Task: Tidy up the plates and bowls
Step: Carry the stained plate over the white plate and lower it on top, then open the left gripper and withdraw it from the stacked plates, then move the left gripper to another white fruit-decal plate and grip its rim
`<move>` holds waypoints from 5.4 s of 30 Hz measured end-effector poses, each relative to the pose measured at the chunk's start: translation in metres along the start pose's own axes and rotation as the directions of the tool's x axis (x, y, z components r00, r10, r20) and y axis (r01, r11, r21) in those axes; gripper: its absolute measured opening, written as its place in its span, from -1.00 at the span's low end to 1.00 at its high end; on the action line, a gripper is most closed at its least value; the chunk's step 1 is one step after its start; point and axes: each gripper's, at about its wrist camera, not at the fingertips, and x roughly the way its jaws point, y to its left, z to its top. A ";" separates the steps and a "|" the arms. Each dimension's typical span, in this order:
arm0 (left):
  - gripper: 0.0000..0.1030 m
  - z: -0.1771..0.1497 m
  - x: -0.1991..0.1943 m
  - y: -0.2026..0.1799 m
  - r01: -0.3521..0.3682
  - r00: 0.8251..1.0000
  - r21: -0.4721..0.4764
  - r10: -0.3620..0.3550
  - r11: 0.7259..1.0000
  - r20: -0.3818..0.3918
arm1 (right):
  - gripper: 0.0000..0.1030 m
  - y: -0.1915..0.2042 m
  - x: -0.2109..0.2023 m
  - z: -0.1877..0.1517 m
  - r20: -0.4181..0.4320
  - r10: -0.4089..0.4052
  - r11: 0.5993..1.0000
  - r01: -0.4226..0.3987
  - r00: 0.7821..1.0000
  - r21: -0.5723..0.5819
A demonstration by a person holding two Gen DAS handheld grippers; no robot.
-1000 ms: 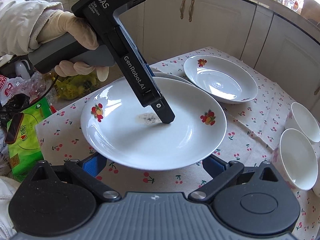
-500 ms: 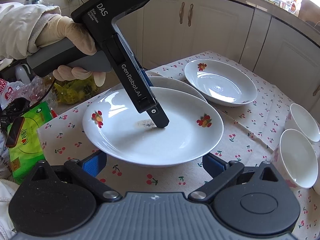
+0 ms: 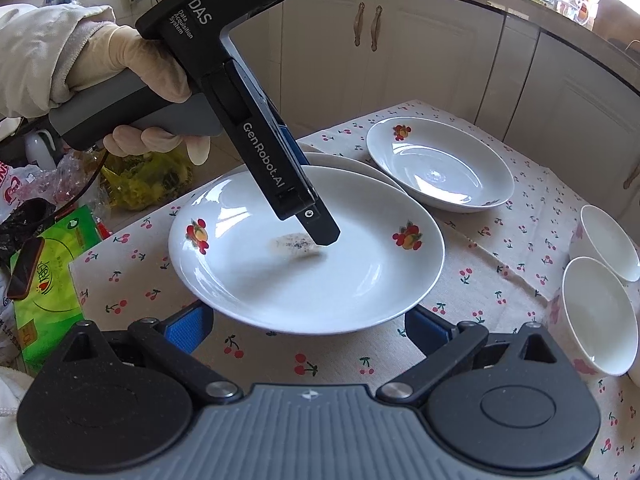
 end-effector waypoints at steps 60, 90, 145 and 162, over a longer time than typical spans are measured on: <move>0.84 -0.088 -0.126 -0.090 -0.055 0.945 0.024 0.044 0.998 0.324 | 1.00 0.050 -0.136 -0.041 0.220 -0.206 0.977 0.211 0.954 -0.001; 0.86 -0.057 -0.101 -0.023 -0.067 0.918 -0.044 0.078 0.997 0.388 | 1.00 -0.028 -0.089 0.010 0.175 -0.176 0.975 0.147 0.969 0.169; 0.84 0.092 0.036 0.128 0.056 0.964 -0.048 -0.042 0.997 0.264 | 0.85 -0.177 0.076 0.091 -0.129 -0.076 0.966 0.105 0.989 0.235; 0.64 0.124 0.072 0.116 0.096 0.983 -0.036 -0.089 0.995 0.162 | 0.61 -0.153 0.117 0.086 -0.138 -0.026 0.999 0.020 0.990 -0.046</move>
